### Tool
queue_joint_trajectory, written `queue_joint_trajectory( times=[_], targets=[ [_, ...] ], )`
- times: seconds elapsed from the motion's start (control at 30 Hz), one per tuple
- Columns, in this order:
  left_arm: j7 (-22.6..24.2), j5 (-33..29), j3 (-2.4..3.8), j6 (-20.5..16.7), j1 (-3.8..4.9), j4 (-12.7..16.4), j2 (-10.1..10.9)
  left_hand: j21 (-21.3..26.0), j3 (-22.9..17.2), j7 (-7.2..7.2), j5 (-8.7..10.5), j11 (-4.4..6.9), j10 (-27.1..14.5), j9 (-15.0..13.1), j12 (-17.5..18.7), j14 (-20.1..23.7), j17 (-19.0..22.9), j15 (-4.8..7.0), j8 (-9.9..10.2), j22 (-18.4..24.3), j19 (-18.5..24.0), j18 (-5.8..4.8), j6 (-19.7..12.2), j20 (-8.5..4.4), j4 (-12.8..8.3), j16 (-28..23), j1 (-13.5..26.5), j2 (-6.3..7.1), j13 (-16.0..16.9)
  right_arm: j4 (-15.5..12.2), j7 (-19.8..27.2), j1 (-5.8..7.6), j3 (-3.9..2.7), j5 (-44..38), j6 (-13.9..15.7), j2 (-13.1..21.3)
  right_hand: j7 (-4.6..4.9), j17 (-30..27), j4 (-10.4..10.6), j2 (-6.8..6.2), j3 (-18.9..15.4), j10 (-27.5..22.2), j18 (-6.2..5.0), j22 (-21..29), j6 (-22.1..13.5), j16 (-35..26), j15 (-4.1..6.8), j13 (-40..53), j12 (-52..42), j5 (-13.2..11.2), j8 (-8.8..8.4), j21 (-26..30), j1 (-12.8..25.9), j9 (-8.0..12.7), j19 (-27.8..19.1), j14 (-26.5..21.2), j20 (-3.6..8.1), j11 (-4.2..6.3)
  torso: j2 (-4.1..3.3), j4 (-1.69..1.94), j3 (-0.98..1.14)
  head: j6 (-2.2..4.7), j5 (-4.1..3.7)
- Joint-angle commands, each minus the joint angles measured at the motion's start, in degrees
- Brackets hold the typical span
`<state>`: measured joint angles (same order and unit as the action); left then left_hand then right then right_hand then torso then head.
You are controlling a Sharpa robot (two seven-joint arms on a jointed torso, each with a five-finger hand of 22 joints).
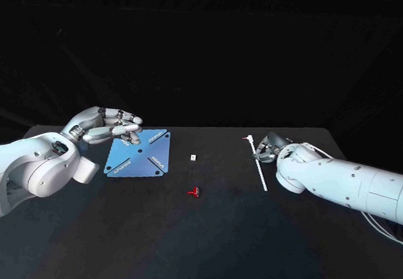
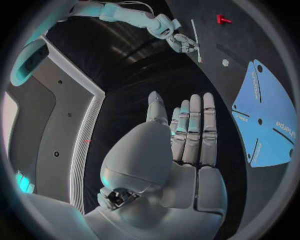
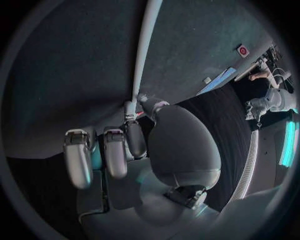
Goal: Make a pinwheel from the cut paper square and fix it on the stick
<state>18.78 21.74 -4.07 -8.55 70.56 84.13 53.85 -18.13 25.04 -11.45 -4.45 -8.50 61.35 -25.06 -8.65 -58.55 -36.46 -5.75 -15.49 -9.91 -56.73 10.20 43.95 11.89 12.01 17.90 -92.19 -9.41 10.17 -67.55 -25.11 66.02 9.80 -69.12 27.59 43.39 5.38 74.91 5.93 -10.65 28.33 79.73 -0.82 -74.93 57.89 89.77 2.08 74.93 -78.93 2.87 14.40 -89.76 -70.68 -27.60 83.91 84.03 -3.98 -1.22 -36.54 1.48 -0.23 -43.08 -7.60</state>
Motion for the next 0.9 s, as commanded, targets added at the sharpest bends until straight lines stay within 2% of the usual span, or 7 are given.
queue_joint_trajectory(
  times=[0.03, 0.4, 0.5, 0.63, 0.7, 0.77, 0.9],
  targets=[
    [0.26, -0.51, 0.07, 0.3, 0.03, 0.19, -0.03, 0.26, 1.22, -0.29, -0.24, 0.0, 0.54, 0.04, 0.35, -0.39, -0.01, 0.06, 0.2, 0.08, -0.37, 0.13, 0.34, -0.11, -0.27, -0.3, 0.27, -0.05, -0.09, 0.04, -1.64, -0.28, 0.16, -2.09, -3.37, -0.19, 0.03, 15.09, -0.31, -0.18, 0.13, 0.21, 0.82, -15.07, 0.42, 0.23, 0.48, 2.77, -0.15, 0.36, 0.26, -0.24, -0.4, -0.07, 6.09, 5.97, 0.31, 0.1, 0.01, 0.02, -0.01, -0.1, -0.09],
    [0.11, -0.64, 0.08, 0.51, 0.03, 0.28, 0.01, 0.29, 1.21, -0.28, -0.2, 0.0, 0.58, 0.09, 0.44, -0.46, -0.02, 0.06, 0.24, 0.1, -0.44, 0.13, 0.37, -0.12, -0.29, -0.34, 0.26, -0.11, -0.1, 0.04, -4.84, -0.32, 0.22, -4.19, -4.65, -0.35, -0.4, 15.09, -0.15, -0.57, 0.34, 0.57, 0.82, -15.07, 1.46, 0.23, 0.77, 3.1, -0.41, 1.17, 0.88, -0.24, 0.54, -0.57, 6.09, 5.97, 0.57, 0.45, 0.0, -0.02, 0.01, -0.31, -0.13],
    [0.03, -0.66, 0.08, 0.62, 0.03, 0.32, 0.03, 0.29, 1.21, -0.28, -0.2, 0.0, 0.58, 0.09, 0.44, -0.46, -0.02, 0.06, 0.24, 0.1, -0.44, 0.13, 0.37, -0.12, -0.29, -0.34, 0.26, -0.11, -0.1, -0.18, -6.06, -0.33, 0.23, -4.96, -4.67, -0.37, -1.04, 15.09, -0.66, -0.59, 1.78, 1.9, 0.82, -15.07, 2.45, 0.23, 1.32, 4.59, -1.65, 5.13, 1.49, -0.24, 0.71, -1.2, 6.09, 5.97, 1.1, 1.07, 0.0, -0.01, 0.01, -0.4, -0.19],
    [-0.04, -0.7, 0.08, 0.71, 0.03, 0.37, 0.06, 0.29, 1.21, -0.28, -0.2, 0.0, 0.58, 0.09, 0.44, -0.46, -0.02, 0.06, 0.24, 0.1, -0.44, 0.13, 0.37, -0.12, -0.29, -0.34, 0.26, -0.11, -0.1, -0.48, -6.99, -0.33, 0.23, -5.58, -4.59, -0.38, -1.43, 15.09, -1.43, -0.29, 3.15, 2.9, 0.82, -15.07, 2.96, 0.23, 1.65, 5.77, -2.61, 7.89, 1.91, -0.24, 0.58, -1.69, 6.09, 5.97, 1.43, 1.41, -0.01, -0.02, -0.01, -0.53, -0.29],
    [-0.09, -0.72, 0.08, 0.75, 0.04, 0.39, 0.08, 0.29, 1.21, -0.28, -0.2, 0.0, 0.58, 0.09, 0.44, -0.46, -0.02, 0.06, 0.24, 0.1, -0.44, 0.13, 0.37, -0.12, -0.29, -0.34, 0.26, -0.11, -0.1, -0.66, -7.43, -0.33, 0.24, -6.12, -4.29, -0.43, -1.72, 15.09, -2.43, -0.32, 4.24, 3.96, 0.82, -15.07, 3.4, 0.23, 1.89, 7.05, -3.65, 10.7, 2.42, -0.24, 0.73, -2.3, 6.09, 5.97, 1.67, 1.69, 0.0, -0.03, -0.01, -0.54, -0.27],
    [-0.12, -0.75, 0.09, 0.79, 0.04, 0.39, 0.07, 0.29, 1.21, -0.28, -0.2, 0.0, 0.58, 0.09, 0.44, -0.46, -0.02, 0.06, 0.24, 0.1, -0.44, 0.13, 0.37, -0.12, -0.29, -0.34, 0.26, -0.11, -0.1, -0.75, -7.68, -0.33, 0.24, -6.46, -3.64, -0.47, -2.04, 15.09, -3.35, -0.09, 4.96, 5.18, 0.82, -15.07, 3.88, 0.23, 2.1, 8.54, -4.96, 11.97, 2.95, -0.24, 0.51, -2.83, 6.09, 5.97, 1.83, 1.95, 0.01, -0.02, 0.0, -0.59, -0.26],
    [-0.19, -0.81, 0.09, 0.84, 0.04, 0.43, 0.09, 0.29, 1.21, -0.28, -0.2, 0.0, 0.58, 0.09, 0.44, -0.46, -0.02, 0.06, 0.24, 0.1, -0.44, 0.13, 0.37, -0.12, -0.29, -0.34, 0.26, -0.11, -0.1, -0.82, -7.91, -0.33, 0.24, -6.65, -1.66, -0.56, -2.49, 15.09, -3.98, 0.07, 5.41, 6.32, 0.82, -15.07, 4.55, 0.23, 2.4, 9.89, -6.14, 12.57, 3.76, -0.24, 1.09, -3.64, 6.09, 5.97, 2.09, 2.32, 0.0, 0.02, 0.01, -0.62, -0.25]
  ],
)
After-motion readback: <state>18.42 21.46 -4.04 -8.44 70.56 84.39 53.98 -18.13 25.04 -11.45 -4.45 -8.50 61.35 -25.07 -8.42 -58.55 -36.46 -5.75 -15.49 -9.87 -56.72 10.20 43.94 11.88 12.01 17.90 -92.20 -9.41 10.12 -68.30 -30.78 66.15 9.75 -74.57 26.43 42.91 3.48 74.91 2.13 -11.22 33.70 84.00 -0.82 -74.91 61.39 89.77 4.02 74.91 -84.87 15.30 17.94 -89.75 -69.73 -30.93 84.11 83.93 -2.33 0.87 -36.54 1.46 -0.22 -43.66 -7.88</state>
